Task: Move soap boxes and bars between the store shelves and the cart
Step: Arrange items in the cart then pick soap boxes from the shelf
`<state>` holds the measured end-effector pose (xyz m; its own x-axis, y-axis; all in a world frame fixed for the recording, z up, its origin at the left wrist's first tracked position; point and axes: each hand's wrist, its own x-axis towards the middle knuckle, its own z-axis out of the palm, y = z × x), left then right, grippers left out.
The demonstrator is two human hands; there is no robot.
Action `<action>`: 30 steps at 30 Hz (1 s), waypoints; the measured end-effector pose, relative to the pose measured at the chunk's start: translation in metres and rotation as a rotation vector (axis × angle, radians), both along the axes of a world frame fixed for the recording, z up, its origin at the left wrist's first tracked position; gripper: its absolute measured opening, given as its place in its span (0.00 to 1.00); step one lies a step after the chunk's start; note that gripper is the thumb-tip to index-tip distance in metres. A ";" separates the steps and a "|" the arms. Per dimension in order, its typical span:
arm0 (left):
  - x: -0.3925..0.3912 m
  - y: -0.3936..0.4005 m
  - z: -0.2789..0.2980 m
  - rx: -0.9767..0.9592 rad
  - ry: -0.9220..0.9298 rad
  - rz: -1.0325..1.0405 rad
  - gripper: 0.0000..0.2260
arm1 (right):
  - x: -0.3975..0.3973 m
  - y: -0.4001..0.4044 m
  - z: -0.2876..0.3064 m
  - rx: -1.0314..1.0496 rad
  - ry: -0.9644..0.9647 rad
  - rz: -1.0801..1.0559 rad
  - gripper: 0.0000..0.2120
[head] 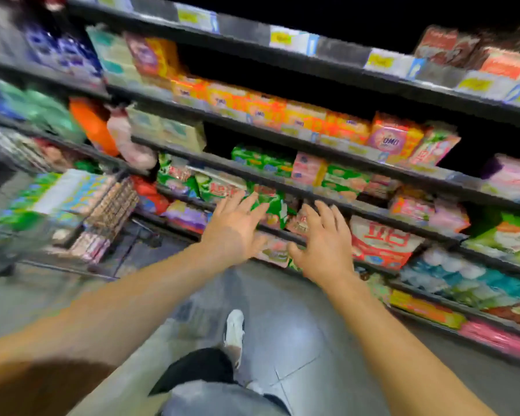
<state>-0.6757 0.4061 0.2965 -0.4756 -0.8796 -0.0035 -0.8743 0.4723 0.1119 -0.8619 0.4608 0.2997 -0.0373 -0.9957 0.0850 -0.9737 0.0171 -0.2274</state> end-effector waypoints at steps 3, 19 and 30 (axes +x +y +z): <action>0.069 0.041 -0.015 0.052 -0.066 0.132 0.31 | 0.060 0.012 -0.023 0.073 0.007 0.133 0.42; 0.391 0.101 -0.055 0.118 0.049 0.500 0.37 | 0.372 0.005 -0.053 0.298 0.023 0.468 0.39; 0.544 0.041 -0.057 0.091 0.133 0.496 0.32 | 0.536 -0.058 -0.058 0.340 0.015 0.428 0.38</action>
<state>-0.1321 0.4473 0.2394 -0.0032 -0.9983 -0.0584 -0.9660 -0.0120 0.2583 -0.3263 0.4033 0.2421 0.3758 -0.8932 -0.2470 -0.9130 -0.3111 -0.2640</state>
